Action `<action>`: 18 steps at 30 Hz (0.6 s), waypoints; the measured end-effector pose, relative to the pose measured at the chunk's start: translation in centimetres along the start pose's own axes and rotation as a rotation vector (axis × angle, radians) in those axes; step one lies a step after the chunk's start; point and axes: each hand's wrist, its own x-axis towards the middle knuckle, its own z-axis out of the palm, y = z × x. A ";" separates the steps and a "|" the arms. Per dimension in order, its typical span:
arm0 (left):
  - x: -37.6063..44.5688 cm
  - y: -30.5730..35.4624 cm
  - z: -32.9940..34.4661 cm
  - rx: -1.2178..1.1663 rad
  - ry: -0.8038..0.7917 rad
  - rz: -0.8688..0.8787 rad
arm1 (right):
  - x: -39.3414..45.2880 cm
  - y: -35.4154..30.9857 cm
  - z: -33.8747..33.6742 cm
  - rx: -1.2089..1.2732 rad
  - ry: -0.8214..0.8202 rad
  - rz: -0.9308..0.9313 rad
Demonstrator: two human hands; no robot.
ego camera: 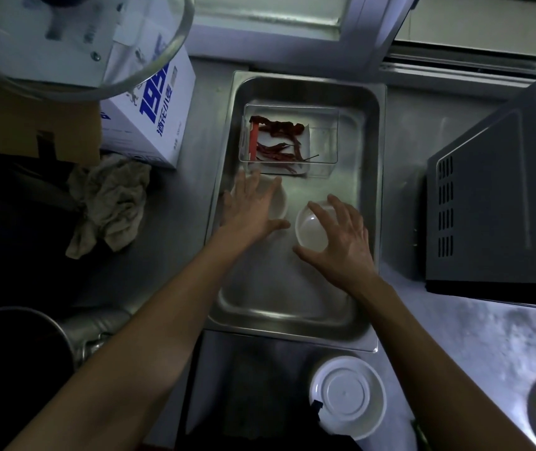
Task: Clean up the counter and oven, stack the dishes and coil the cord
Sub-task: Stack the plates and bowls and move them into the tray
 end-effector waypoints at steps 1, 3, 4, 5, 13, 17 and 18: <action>-0.2 0.0 -0.1 0.008 -0.012 0.006 | 0.3 0.0 -0.1 -0.005 0.003 -0.005; -0.8 -0.2 -0.1 0.015 -0.008 0.023 | 0.8 -0.1 -0.4 -0.012 0.009 -0.012; -1.2 -0.4 -0.3 0.016 0.015 0.034 | 1.0 -0.2 -0.5 -0.016 0.014 -0.016; -1.7 -0.6 -0.5 0.020 0.051 0.041 | 1.2 -0.4 -0.6 -0.021 0.019 -0.019; -5.5 -4.0 -3.1 -0.086 0.348 0.033 | 4.1 -4.9 0.1 -0.106 0.032 -0.178; -6.5 -5.4 -3.3 -0.109 0.421 0.008 | 5.6 -7.2 1.5 -0.093 0.011 -0.229; -6.6 -5.6 -3.3 -0.115 0.441 -0.002 | 6.0 -7.4 1.9 -0.113 -0.002 -0.238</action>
